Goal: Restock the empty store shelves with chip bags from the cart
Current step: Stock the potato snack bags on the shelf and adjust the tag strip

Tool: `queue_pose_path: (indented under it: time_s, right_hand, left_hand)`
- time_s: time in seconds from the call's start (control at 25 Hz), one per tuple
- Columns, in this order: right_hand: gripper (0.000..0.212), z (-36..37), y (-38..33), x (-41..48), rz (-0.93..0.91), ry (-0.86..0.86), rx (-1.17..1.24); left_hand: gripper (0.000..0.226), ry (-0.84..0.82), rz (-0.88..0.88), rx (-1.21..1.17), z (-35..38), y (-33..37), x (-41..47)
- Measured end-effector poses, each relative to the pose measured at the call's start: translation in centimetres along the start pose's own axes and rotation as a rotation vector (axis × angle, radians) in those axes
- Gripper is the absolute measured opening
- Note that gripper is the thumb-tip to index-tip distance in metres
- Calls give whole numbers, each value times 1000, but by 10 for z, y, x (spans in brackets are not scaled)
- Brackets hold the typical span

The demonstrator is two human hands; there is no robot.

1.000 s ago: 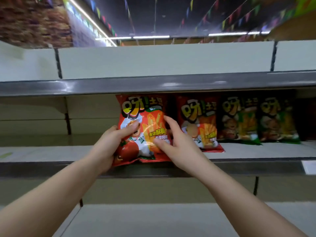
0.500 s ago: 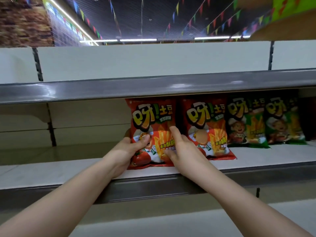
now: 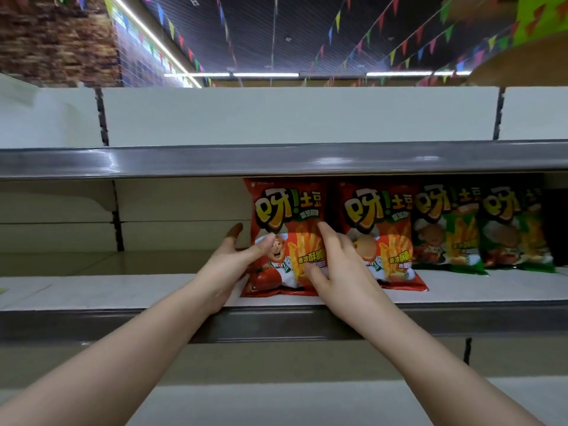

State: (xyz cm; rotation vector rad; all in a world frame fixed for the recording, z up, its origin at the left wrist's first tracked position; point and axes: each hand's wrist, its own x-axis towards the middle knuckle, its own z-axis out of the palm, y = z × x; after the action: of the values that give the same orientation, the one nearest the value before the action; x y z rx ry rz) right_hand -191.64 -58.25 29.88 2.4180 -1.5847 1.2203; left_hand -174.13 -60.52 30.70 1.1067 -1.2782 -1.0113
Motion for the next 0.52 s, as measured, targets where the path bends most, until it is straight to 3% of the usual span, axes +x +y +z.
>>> queue_pose_path:
  time_s: [0.04,0.12,0.24,0.4,0.52]
  right_hand:
    - [58,1,-4,-6,-66,64,40]
    - [47,11,-19,-18,-219,168,159]
    - [35,46,-46,-30,-355,206,340]
    - [31,93,-108,-51,-434,43,578]
    - [29,126,-162,-66,-525,-93,690]
  left_hand:
    - [86,80,36,9,-2,-1,-9]
    - [61,285,120,28,-8,-5,-32]
    - [31,478,192,42,-27,-18,-77]
    - [25,696,229,89,-88,-35,-143]
    - [23,852,151,121,-143,-48,-186]
